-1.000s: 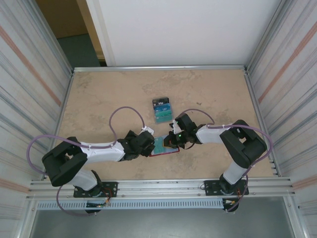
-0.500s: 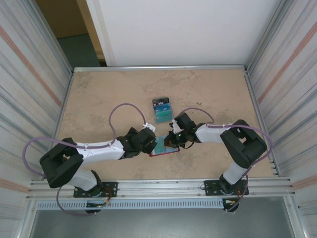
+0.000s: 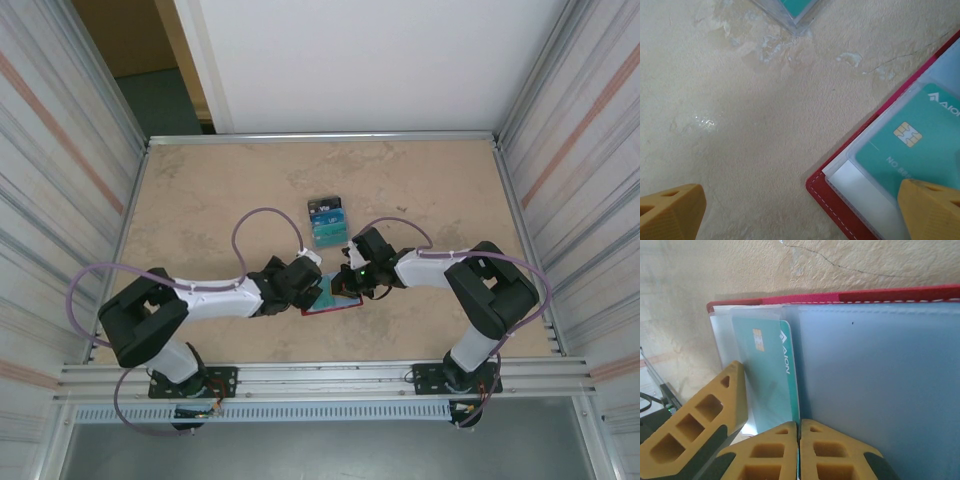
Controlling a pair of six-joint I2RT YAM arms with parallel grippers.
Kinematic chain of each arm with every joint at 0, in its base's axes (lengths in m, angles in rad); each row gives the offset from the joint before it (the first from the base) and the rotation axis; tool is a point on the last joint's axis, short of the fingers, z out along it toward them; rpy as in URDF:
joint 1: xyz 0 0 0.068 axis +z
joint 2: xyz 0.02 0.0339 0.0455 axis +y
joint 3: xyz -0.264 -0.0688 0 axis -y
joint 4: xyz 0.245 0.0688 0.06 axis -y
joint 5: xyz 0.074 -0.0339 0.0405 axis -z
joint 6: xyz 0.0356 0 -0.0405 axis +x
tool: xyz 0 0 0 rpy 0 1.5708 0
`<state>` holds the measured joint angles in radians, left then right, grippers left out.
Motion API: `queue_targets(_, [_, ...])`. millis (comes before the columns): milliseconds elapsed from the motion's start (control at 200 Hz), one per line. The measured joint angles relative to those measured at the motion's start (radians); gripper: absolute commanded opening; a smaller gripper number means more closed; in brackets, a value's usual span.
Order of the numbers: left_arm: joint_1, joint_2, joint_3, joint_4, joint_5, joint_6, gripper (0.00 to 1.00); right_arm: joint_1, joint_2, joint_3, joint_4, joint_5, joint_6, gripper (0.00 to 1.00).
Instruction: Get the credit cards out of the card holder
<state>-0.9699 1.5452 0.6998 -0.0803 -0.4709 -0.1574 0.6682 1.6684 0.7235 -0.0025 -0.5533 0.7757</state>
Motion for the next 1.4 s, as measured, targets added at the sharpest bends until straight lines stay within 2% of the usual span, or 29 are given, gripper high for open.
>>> queue_targets(336, [0.0,0.011,0.007,-0.002,-0.002,0.003,0.99,-0.001,-0.011,-0.001,0.0,0.004,0.0,0.07])
queue_targets(546, [0.0,0.011,0.007,-0.002,-0.005,0.003,0.99,-0.007,-0.014,-0.004,0.0,0.003,0.0,0.0])
queue_targets(927, [0.0,0.011,0.007,-0.01,-0.012,0.003,0.99,-0.014,-0.022,-0.007,-0.007,0.01,-0.003,0.0])
queue_targets(1398, [0.0,0.013,0.007,-0.005,-0.011,0.003,0.99,-0.016,-0.057,-0.008,-0.052,0.04,-0.026,0.06])
